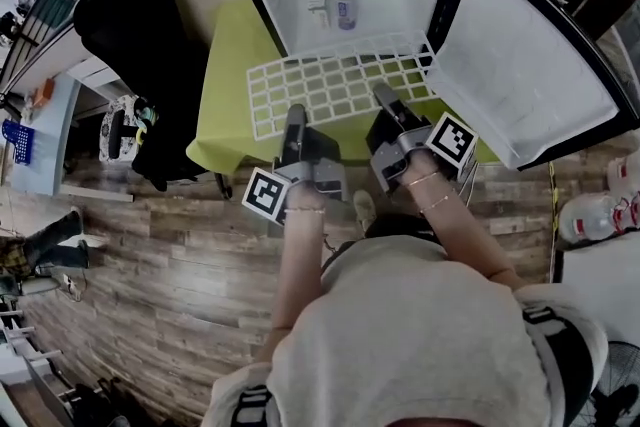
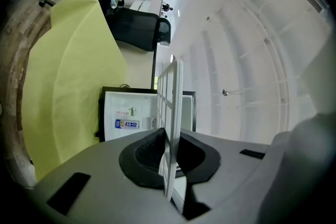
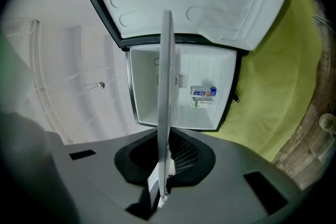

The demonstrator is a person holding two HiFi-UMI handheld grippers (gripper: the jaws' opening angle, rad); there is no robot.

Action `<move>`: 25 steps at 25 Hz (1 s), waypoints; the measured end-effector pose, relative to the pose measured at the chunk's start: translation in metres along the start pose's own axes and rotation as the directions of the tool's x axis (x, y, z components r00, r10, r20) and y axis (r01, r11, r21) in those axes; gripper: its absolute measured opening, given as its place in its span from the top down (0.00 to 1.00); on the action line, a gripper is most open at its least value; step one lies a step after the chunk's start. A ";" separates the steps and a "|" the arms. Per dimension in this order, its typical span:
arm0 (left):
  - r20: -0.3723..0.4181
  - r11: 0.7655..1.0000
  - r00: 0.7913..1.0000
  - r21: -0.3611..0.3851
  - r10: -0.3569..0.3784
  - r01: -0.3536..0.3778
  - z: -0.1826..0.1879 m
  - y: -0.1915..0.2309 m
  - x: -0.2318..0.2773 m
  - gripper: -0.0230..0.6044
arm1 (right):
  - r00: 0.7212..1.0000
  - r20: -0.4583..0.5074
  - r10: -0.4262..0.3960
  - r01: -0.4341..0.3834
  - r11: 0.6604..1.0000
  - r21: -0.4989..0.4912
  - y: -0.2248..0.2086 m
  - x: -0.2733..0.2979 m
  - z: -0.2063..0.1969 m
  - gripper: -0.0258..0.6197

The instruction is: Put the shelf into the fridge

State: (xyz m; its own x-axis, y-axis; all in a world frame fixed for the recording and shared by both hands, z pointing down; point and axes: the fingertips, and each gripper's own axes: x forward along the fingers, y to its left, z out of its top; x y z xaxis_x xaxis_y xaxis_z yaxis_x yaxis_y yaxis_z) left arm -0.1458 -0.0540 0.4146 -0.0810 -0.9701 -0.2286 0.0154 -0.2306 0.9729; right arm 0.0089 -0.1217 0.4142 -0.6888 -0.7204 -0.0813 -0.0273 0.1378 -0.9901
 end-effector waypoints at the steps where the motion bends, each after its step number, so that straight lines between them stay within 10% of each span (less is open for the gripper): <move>1: -0.003 1.000 1.000 0.002 -0.001 0.001 0.004 0.002 0.009 0.91 | 1.000 0.002 0.004 -0.004 1.000 -0.003 0.001 0.009 0.003 0.92; 25: -0.106 1.000 0.994 -0.010 -0.002 0.001 0.001 0.030 0.139 0.91 | 0.995 0.091 0.043 -0.046 0.999 0.025 -0.015 0.101 0.084 0.92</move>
State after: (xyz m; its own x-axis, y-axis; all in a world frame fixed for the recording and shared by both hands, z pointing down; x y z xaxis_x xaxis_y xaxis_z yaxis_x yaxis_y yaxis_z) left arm -0.1576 -0.1955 0.4122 0.0252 -0.9722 -0.2329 0.0251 -0.2323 0.9723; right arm 0.0003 -0.2539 0.4113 -0.6208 -0.7725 -0.1341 0.0222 0.1537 -0.9879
